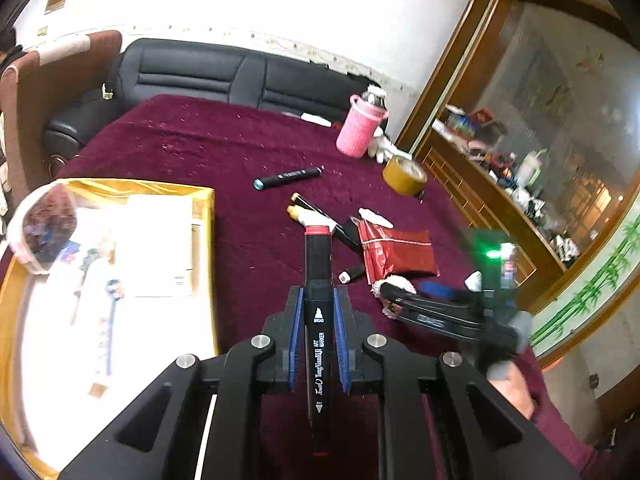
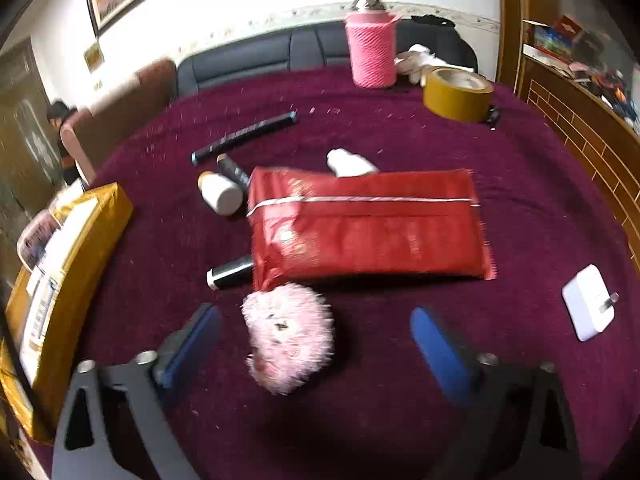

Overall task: Organize objects
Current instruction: 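Carry the black marker to the tray while the right gripper grasps the pink fluffy ball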

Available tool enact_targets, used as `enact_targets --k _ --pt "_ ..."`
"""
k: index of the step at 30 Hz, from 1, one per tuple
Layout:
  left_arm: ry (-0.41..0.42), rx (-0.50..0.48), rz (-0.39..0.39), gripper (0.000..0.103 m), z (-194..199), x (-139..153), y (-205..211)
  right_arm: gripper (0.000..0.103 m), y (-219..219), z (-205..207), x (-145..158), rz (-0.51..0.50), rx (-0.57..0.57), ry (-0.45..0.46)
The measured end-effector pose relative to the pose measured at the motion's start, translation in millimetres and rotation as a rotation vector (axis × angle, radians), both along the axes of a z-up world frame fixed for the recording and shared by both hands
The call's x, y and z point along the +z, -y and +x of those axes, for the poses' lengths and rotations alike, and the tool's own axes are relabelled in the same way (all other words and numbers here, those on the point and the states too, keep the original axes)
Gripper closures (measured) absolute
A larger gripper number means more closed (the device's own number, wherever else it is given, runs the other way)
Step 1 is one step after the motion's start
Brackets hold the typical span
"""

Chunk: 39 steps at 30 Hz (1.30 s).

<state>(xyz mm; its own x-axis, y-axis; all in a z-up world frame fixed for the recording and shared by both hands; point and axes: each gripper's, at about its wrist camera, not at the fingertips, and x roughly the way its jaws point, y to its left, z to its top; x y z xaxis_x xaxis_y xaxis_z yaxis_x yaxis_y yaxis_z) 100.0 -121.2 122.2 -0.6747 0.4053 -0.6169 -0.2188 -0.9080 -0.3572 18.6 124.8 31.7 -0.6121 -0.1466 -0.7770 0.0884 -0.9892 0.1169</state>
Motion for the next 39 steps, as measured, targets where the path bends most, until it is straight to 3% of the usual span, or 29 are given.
enact_targets --k 3,7,17,25,32,39 --pt "-0.02 0.019 0.023 0.089 17 8 23 0.052 12 -5 -10 0.024 0.01 0.038" --pt "-0.048 0.066 0.032 0.089 36 17 61 0.067 14 2 -7 -0.006 0.006 0.039" --pt "-0.098 0.241 0.054 0.089 81 28 155 0.069 31 34 21 -0.024 0.039 0.007" --pt "-0.084 0.295 0.009 0.089 95 23 187 0.068 65 58 56 -0.056 0.112 -0.045" --pt "-0.061 0.287 -0.09 0.089 78 14 190 0.068 120 70 83 -0.102 0.245 -0.062" --pt "0.007 0.269 -0.196 0.089 35 -9 188 0.068 189 75 74 -0.094 0.379 -0.018"
